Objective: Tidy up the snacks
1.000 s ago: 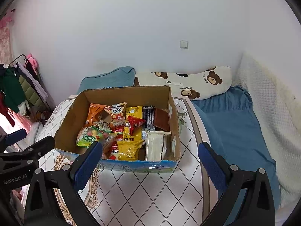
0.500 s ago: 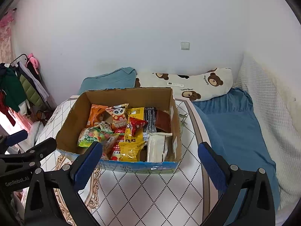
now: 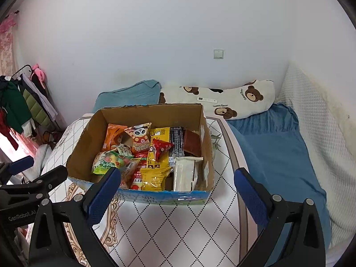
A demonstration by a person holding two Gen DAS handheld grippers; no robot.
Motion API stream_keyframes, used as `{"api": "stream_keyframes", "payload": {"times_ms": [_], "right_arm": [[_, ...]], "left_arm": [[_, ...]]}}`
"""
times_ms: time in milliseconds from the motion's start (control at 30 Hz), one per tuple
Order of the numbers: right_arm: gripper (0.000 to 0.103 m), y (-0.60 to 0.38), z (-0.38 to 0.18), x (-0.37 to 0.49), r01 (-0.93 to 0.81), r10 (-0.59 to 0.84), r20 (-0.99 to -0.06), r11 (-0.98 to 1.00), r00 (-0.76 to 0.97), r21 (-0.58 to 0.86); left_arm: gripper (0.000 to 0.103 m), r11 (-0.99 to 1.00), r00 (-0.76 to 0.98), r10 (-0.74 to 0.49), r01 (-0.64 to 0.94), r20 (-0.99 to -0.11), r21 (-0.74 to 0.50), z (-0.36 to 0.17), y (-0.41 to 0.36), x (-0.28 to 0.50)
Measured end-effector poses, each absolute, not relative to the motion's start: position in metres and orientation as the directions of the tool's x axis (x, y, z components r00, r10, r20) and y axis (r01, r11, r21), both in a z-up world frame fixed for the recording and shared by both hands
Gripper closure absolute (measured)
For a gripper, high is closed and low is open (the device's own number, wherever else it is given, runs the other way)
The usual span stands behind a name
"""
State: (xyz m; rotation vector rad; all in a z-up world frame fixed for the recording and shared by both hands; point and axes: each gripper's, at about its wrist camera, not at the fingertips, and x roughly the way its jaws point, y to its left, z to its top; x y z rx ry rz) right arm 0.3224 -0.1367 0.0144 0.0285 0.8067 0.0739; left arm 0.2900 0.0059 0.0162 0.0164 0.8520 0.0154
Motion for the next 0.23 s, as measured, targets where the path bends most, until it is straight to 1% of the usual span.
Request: {"api": "stream_keyframes", "payload": {"times_ms": [233], "right_arm": [[0.0,-0.1379,0.0145,0.3232,-0.056,0.077,-0.722,0.997,0.688,0.052]], "left_arm": [[0.0,1.0,0.66,0.018,-0.003,-0.751,0.021,0.0159,0.0062,0.2903]]}}
